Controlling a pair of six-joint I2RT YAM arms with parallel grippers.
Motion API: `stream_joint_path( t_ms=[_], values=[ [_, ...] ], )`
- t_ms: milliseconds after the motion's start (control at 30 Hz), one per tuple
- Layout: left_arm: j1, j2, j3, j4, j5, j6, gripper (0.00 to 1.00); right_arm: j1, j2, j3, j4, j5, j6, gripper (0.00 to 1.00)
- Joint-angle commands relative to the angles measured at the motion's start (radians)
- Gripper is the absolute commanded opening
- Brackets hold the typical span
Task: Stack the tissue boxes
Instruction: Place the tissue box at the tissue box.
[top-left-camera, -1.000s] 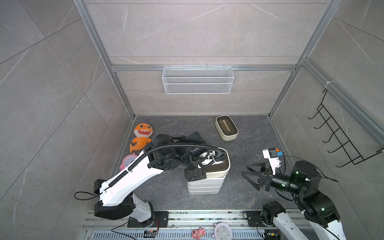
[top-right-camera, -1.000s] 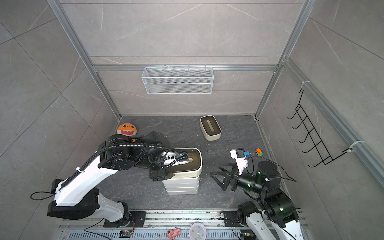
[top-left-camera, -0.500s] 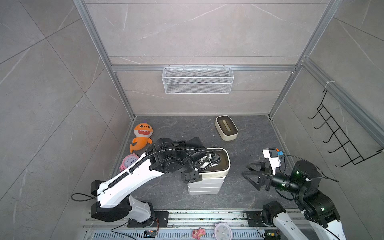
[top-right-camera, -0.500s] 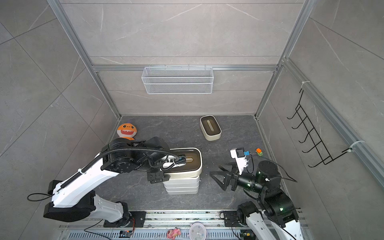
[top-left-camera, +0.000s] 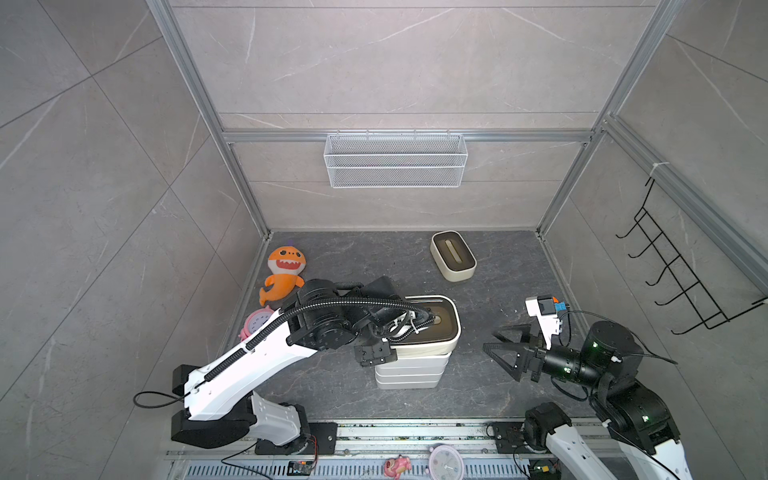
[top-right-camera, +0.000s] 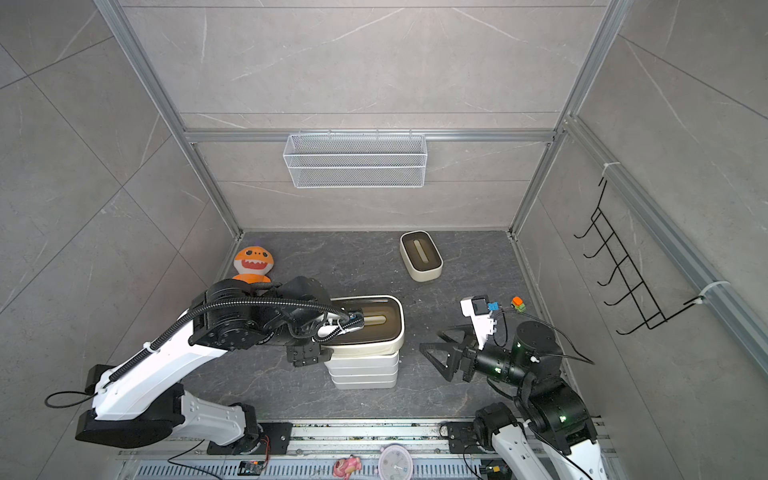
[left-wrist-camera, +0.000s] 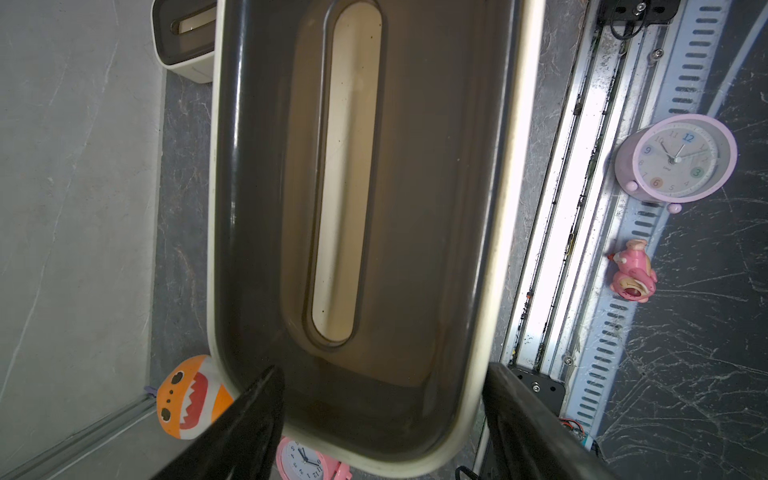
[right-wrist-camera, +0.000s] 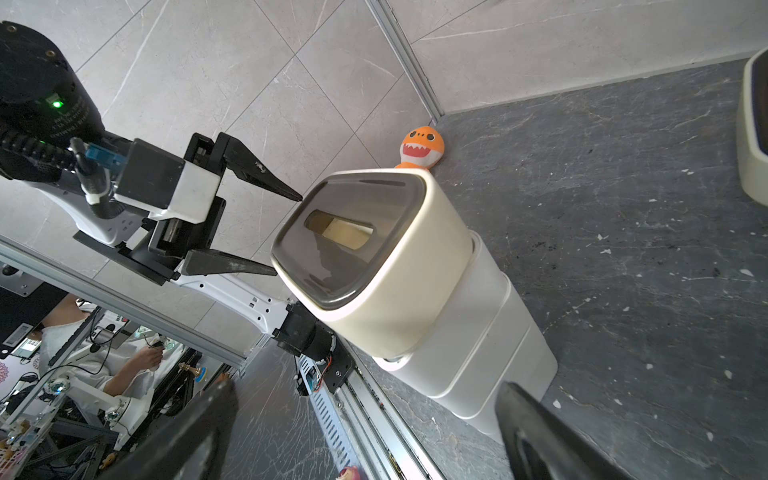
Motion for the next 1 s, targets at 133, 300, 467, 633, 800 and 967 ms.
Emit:
stream_joint_path(
  t_ms=[133,300,467,633,800,967],
  values=[
    [-0.004,-0.02,0.002,-0.177,-0.042,-0.014,0.78,0.0,-0.003,0.003,0.005,-0.01,0.007,1.0],
    [-0.004,-0.024,0.01,-0.177,-0.033,-0.016,0.78,-0.001,-0.003,0.003,0.005,-0.01,0.005,0.99],
    [-0.005,-0.032,0.029,-0.174,0.027,-0.016,0.78,-0.002,0.01,0.01,0.007,-0.006,-0.002,1.0],
    [-0.004,-0.062,0.04,-0.129,0.082,0.007,0.78,0.0,0.039,0.046,-0.028,0.047,-0.028,0.99],
    [-0.005,-0.093,0.037,-0.081,0.107,0.038,0.78,-0.002,0.063,0.051,-0.033,0.08,-0.036,0.99],
    [-0.004,-0.12,0.027,0.012,0.072,0.079,0.8,0.0,0.129,0.083,-0.064,0.179,-0.058,1.0]
  ],
)
